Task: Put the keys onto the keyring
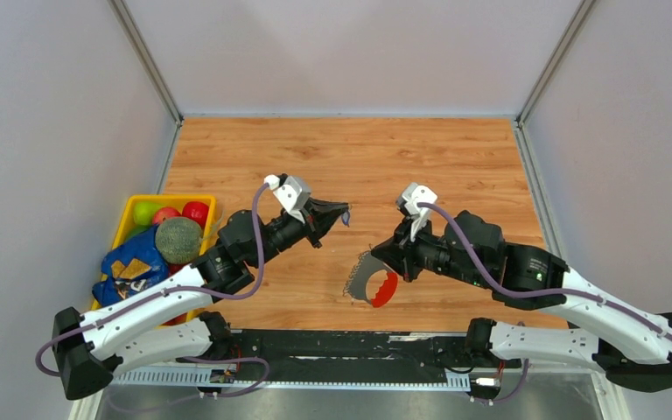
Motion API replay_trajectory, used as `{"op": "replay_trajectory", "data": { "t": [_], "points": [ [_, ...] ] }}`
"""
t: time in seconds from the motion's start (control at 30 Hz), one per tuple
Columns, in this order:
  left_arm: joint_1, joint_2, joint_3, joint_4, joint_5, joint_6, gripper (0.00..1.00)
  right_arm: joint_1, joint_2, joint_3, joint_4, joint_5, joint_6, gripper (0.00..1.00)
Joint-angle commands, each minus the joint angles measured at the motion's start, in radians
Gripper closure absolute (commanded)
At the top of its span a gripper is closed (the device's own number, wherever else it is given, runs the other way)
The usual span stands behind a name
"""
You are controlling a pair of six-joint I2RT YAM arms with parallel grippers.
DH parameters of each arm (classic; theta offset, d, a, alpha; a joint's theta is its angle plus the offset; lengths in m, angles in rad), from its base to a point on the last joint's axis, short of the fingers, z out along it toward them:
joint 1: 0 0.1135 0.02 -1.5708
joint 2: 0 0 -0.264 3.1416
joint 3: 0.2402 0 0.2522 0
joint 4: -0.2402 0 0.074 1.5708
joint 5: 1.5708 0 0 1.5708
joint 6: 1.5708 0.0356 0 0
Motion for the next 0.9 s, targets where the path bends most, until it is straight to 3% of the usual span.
{"op": "replay_trajectory", "data": {
  "t": [0.0,0.5,0.87],
  "points": [
    [0.003,-0.032,0.028,-0.05,0.066,-0.018,1.0,-0.003,0.01,0.031,0.09,0.051,-0.04,1.0],
    [0.002,-0.137,0.092,-0.217,0.204,-0.042,1.0,-0.002,0.059,0.028,0.167,0.072,-0.25,1.0],
    [0.003,-0.085,0.222,-0.376,0.27,-0.114,1.0,-0.003,0.038,-0.06,0.31,0.045,-0.457,1.0]
  ]
}}
